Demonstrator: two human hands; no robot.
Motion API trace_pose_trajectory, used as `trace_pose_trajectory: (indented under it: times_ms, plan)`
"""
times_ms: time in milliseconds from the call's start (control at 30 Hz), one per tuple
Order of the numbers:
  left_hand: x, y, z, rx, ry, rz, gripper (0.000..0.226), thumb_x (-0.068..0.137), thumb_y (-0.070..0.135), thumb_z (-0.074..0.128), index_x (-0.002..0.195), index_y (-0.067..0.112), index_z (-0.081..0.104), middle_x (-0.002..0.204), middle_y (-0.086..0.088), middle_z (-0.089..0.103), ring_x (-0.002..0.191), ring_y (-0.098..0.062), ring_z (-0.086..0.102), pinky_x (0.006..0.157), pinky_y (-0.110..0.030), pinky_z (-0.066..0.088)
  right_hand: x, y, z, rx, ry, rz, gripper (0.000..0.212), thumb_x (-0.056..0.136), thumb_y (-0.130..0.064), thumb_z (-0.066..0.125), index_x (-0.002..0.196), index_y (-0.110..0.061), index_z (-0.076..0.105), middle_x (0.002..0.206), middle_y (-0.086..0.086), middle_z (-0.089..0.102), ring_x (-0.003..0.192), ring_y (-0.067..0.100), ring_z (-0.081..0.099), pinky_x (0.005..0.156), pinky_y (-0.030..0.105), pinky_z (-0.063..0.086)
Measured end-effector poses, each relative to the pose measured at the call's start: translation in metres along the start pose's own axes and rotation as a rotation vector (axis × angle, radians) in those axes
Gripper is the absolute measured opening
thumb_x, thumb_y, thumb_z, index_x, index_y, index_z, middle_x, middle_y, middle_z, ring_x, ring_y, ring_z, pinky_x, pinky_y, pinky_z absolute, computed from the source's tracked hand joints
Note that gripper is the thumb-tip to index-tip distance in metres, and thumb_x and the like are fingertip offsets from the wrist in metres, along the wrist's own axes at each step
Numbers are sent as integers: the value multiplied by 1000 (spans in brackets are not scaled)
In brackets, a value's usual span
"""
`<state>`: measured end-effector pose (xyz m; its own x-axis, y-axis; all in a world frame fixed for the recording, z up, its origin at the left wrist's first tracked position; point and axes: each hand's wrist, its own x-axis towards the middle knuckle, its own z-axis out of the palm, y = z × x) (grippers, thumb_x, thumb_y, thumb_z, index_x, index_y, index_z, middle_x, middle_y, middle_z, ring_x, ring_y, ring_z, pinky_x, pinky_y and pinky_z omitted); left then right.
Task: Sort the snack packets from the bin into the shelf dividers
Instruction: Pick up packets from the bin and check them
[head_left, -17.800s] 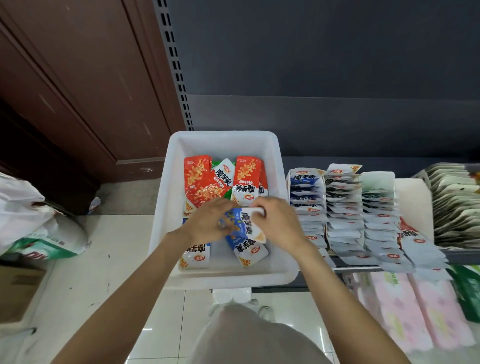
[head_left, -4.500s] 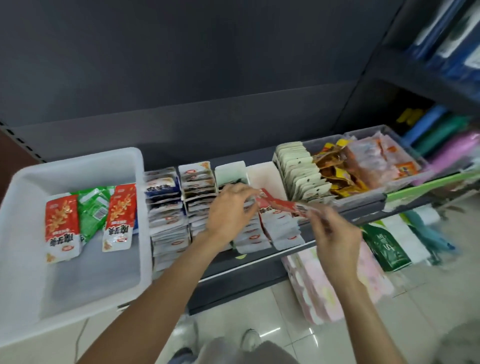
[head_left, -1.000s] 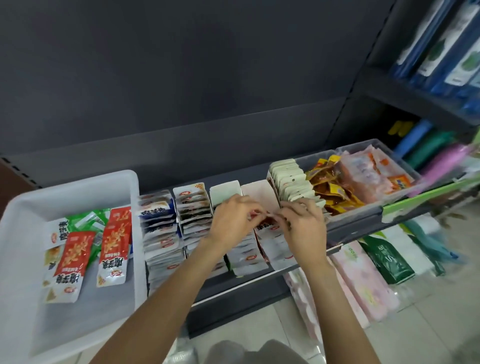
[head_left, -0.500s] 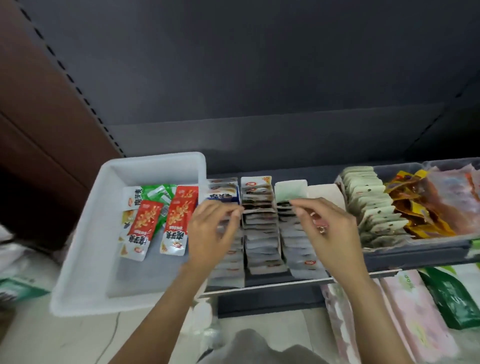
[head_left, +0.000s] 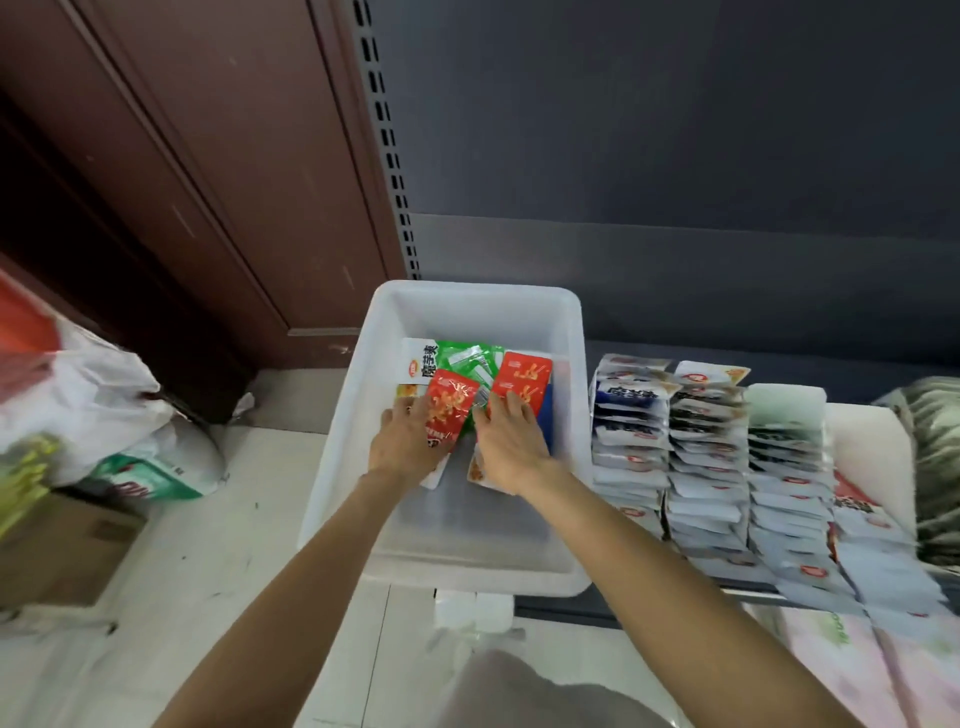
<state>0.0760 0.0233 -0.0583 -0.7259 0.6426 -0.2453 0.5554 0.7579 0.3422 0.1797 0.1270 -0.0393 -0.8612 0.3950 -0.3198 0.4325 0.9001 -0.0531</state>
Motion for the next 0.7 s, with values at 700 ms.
trace_pose_trajectory:
  times_ms: [700]
  plan:
    - [-70, 63, -55, -1788, -51, -191, 28, 99, 27, 42, 115, 11, 59, 101, -6, 71, 89, -15, 69, 69, -27, 55, -82, -20, -29, 2074, 105, 370, 34, 76, -22, 74, 109, -18, 64, 111, 3, 70, 103, 19, 64, 85, 31, 49]
